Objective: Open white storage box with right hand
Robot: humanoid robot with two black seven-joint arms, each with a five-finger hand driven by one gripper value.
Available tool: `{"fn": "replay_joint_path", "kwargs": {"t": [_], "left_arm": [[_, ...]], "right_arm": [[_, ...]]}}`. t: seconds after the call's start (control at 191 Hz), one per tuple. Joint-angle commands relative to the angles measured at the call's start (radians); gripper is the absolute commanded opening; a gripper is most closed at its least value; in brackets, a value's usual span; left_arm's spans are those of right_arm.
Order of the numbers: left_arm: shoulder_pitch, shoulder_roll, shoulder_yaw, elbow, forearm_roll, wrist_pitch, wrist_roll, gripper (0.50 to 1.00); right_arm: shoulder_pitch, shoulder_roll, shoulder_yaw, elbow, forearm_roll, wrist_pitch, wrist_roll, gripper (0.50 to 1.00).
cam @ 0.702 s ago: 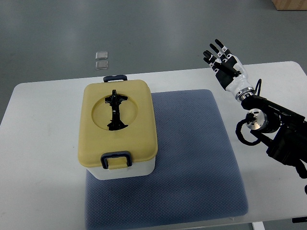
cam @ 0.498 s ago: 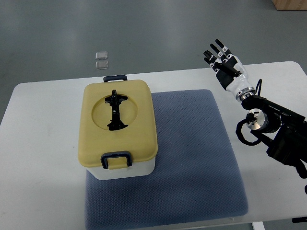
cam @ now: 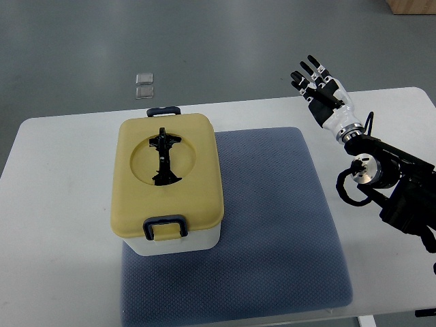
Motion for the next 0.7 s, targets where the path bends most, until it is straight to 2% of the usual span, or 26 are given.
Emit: {"fn": "replay_joint_path", "kwargs": {"t": [0.0,0.697], "left_arm": [[0.0,0.0,0.002,-0.008,0.001,0.0,0.0,1.0],[0.0,0.0,0.003,0.001,0.001,0.0,0.0,1.0]], "right_arm": [[0.002,0.0,-0.001,-0.003,0.0,0.0,0.0,0.93],[0.028,0.005,-0.004,-0.032,-0.008,0.0,-0.003,0.93]]}}
